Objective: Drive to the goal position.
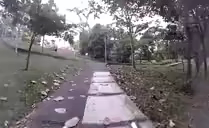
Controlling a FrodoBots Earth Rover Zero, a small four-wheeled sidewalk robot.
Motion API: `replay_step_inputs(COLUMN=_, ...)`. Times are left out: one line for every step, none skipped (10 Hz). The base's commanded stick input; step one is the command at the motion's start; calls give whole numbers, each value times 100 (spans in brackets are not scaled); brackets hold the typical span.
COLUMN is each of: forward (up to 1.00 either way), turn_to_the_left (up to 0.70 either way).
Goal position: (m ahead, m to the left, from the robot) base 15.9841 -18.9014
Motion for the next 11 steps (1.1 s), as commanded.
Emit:
replay_step_inputs(forward=70, turn_to_the_left=0)
replay_step_inputs(forward=70, turn_to_the_left=0)
replay_step_inputs(forward=70, turn_to_the_left=0)
replay_step_inputs(forward=70, turn_to_the_left=0)
replay_step_inputs(forward=70, turn_to_the_left=0)
replay_step_inputs(forward=70, turn_to_the_left=0)
replay_step_inputs(forward=70, turn_to_the_left=0)
replay_step_inputs(forward=70, turn_to_the_left=0)
replay_step_inputs(forward=70, turn_to_the_left=0)
replay_step_inputs(forward=70, turn_to_the_left=0)
replay_step_inputs(forward=70, turn_to_the_left=0)
